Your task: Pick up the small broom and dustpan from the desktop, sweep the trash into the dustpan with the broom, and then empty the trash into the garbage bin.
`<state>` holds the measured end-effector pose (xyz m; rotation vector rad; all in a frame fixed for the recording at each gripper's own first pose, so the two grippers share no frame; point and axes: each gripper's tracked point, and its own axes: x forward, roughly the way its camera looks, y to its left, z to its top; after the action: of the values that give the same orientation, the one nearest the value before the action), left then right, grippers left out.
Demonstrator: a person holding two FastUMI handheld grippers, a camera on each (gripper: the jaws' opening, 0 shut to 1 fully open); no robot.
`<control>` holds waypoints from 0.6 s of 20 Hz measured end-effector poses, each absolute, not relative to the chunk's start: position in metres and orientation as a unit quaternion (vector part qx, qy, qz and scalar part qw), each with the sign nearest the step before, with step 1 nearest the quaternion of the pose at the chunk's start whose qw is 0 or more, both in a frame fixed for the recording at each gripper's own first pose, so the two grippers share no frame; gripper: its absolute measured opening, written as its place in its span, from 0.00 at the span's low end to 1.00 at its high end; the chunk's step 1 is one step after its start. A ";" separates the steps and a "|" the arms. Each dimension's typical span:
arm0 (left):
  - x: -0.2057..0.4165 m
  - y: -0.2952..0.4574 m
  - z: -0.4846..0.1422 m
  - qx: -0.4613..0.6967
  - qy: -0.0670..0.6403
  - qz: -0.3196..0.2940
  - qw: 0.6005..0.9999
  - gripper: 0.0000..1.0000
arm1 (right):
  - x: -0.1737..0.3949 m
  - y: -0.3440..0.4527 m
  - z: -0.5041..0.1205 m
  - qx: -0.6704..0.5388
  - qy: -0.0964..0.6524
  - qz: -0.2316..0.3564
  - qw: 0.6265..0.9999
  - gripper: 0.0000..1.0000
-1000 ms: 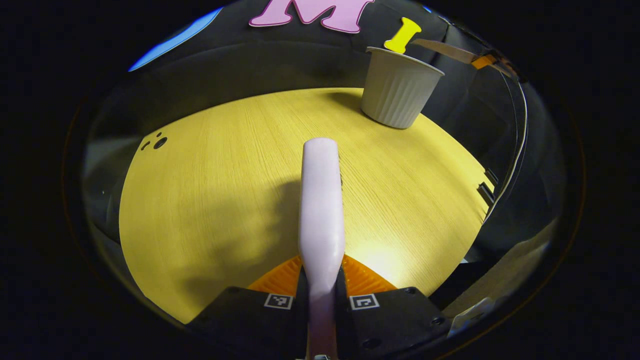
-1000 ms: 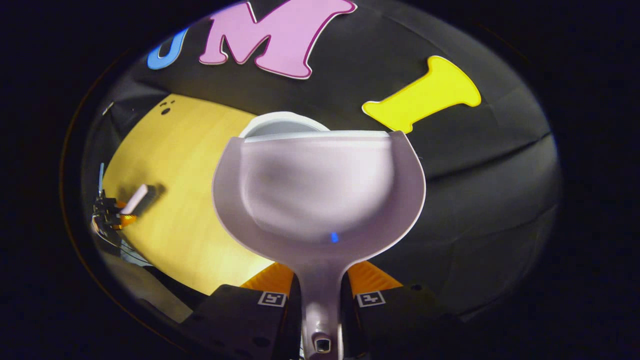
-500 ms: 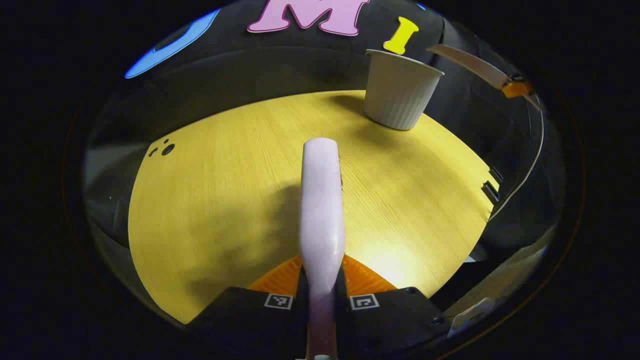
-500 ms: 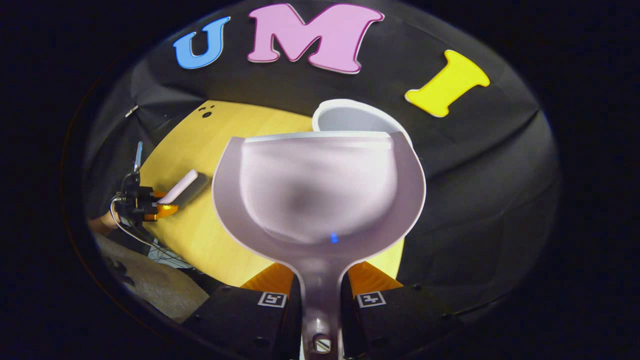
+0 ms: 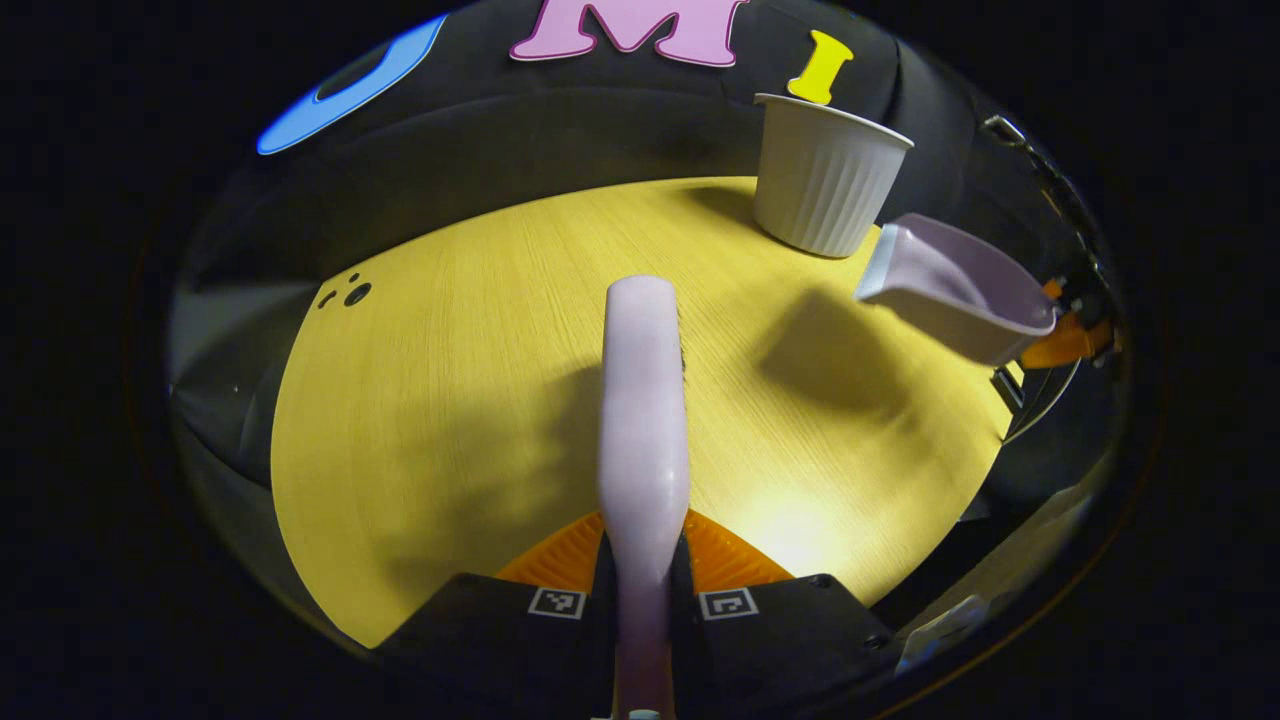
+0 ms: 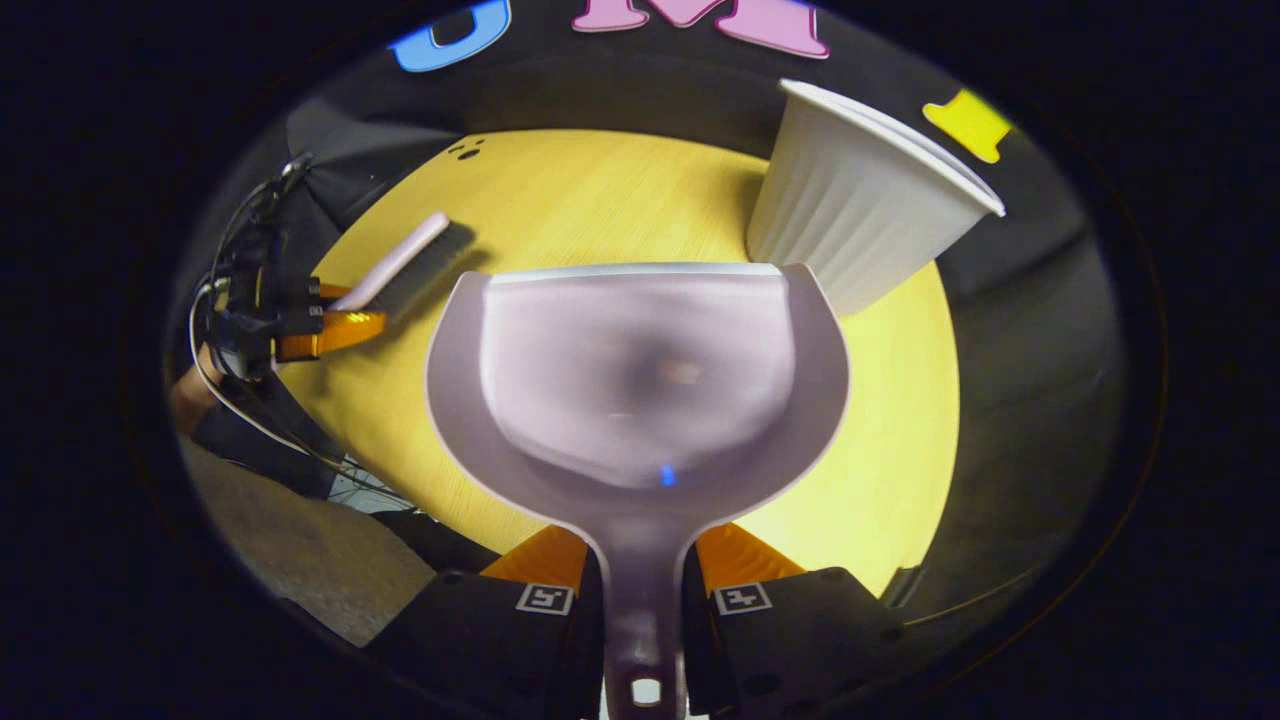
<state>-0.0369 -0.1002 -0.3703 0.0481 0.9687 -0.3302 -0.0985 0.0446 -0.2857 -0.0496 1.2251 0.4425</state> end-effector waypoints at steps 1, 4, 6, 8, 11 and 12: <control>-0.035 -0.100 -0.374 0.026 0.465 -0.154 0.872 0.27 | -0.100 0.048 -0.298 -0.018 0.573 0.207 0.793 0.36; -0.030 -0.099 -0.385 0.035 0.470 -0.148 0.869 0.27 | -0.104 0.048 -0.322 -0.010 0.572 0.197 0.796 0.36; -0.029 -0.097 -0.394 0.043 0.481 -0.142 0.864 0.27 | -0.102 0.055 -0.334 -0.005 0.577 0.194 0.794 0.36; -0.029 -0.097 -0.403 0.052 0.490 -0.134 0.860 0.27 | -0.100 0.061 -0.338 -0.002 0.578 0.196 0.792 0.36; -0.030 -0.095 -0.410 0.058 0.496 -0.129 0.857 0.27 | -0.099 0.065 -0.341 0.001 0.579 0.196 0.792 0.39; -0.030 -0.094 -0.412 0.062 0.498 -0.126 0.856 0.28 | -0.099 0.067 -0.342 0.003 0.583 0.194 0.789 0.36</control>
<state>-0.0301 -0.0941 -0.4120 0.1307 1.0477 -0.2647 -0.0991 0.0669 -0.3424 0.0073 1.2544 0.4177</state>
